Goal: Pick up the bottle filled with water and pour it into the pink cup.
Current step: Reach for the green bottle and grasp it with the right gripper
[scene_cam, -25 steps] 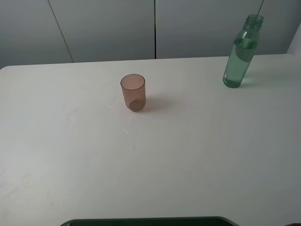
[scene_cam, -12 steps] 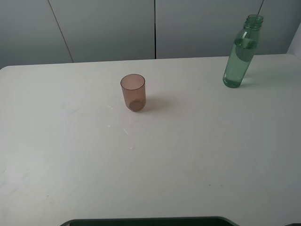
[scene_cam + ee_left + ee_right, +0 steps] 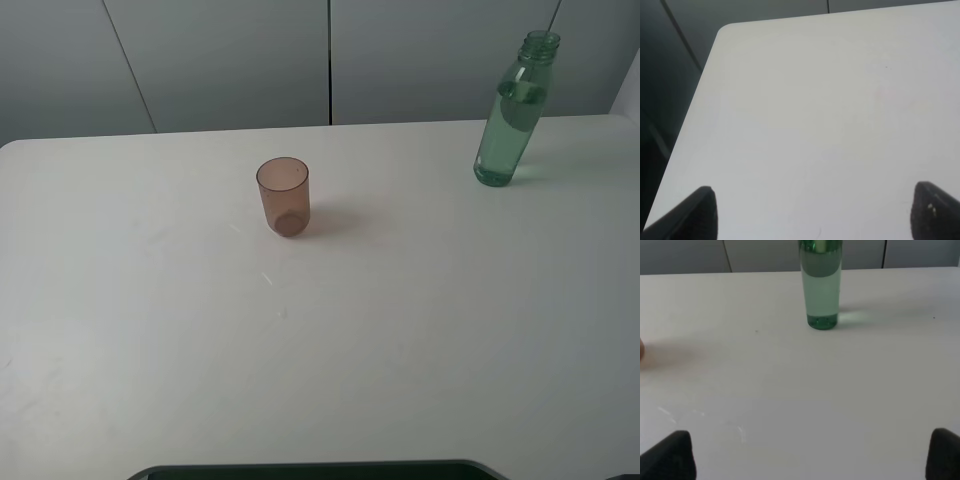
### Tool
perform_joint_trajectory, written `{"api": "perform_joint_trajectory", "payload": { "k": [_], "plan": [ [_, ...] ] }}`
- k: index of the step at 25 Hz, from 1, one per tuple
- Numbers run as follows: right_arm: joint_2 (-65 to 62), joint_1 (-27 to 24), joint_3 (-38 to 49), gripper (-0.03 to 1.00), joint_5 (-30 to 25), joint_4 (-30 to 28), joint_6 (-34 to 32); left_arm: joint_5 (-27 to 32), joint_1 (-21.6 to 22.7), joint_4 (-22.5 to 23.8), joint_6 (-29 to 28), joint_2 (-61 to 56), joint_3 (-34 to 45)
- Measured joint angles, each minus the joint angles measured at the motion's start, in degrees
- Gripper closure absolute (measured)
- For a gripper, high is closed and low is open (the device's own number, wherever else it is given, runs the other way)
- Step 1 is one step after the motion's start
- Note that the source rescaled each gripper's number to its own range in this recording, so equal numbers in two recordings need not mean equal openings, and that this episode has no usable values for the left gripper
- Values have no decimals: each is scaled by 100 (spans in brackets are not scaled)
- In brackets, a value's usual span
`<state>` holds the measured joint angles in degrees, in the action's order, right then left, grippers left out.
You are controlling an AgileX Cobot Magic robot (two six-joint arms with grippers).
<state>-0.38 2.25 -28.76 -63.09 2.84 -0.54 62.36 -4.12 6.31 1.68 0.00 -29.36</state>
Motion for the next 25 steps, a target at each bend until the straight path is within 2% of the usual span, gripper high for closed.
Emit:
{"api": "perform_joint_trajectory", "payload": {
  "k": [6, 12, 16, 21, 25],
  "plan": [
    [21, 0, -377, -3, 98, 470, 14, 0, 0, 0, 0, 0, 0],
    [468, 0, -668, -3, 862, 513, 54, 0, 0, 0, 0, 0, 0],
    [1185, 0, -676, -3, 1779, 577, 54, 0, 0, 0, 0, 0, 0],
    [2166, 0, -676, -3, 3559, 679, 313, 0, 0, 0, 0, 0, 0],
    [3040, 0, -676, -3, 4719, 679, 611, 0, 0, 0, 0, 0, 0]
  ]
}}
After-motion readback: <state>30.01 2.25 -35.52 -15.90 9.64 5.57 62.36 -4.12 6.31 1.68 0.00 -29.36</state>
